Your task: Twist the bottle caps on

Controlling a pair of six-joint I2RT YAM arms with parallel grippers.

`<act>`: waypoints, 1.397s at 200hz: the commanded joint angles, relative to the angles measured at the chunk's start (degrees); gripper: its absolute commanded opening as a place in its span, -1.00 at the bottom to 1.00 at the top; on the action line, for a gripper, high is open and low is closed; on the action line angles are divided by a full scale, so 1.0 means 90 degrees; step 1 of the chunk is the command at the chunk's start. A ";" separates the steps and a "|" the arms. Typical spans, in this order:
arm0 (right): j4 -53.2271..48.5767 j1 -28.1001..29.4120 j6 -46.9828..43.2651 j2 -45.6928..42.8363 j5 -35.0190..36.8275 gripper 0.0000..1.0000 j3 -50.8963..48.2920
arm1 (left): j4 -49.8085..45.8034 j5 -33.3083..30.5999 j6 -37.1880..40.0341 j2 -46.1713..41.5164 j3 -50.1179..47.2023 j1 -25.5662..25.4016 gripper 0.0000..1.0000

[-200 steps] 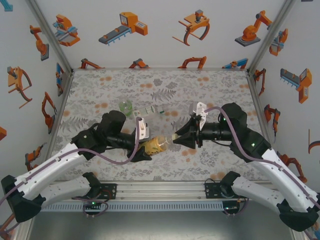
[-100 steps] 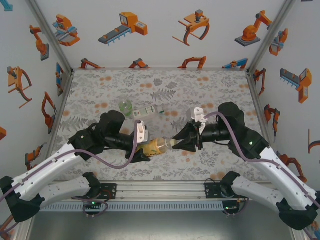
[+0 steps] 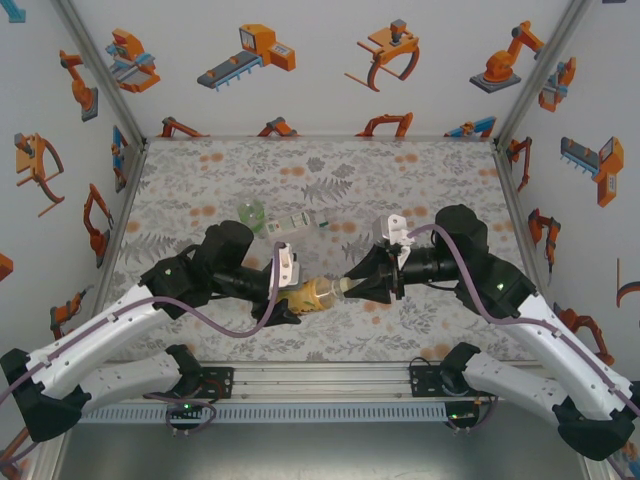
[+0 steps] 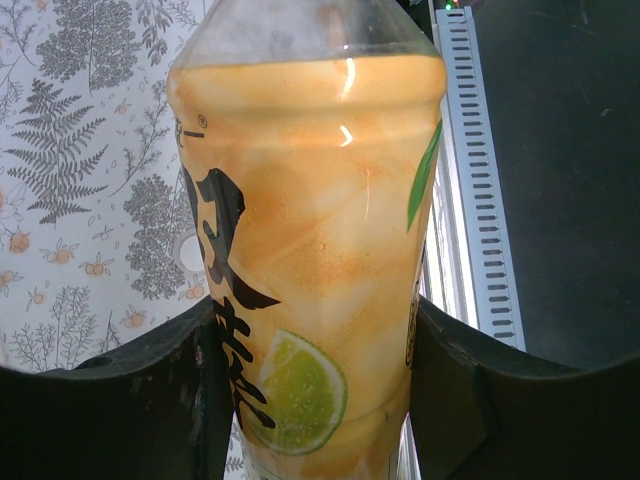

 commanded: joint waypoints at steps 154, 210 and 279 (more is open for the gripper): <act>-0.0759 0.0209 -0.0790 0.0333 -0.0053 -1.00 0.0280 | -0.0390 0.0493 0.0296 0.0411 0.0501 -0.0035 -1.00; -0.0689 0.0280 -0.0881 0.0260 0.0024 -1.00 0.0221 | -0.0412 0.0607 0.0306 0.0471 0.0574 -0.0035 -1.00; -0.0739 0.0320 -0.0655 0.0278 -0.0020 -1.00 0.0180 | -0.0388 0.0595 0.0314 0.0475 0.0638 -0.0035 -1.00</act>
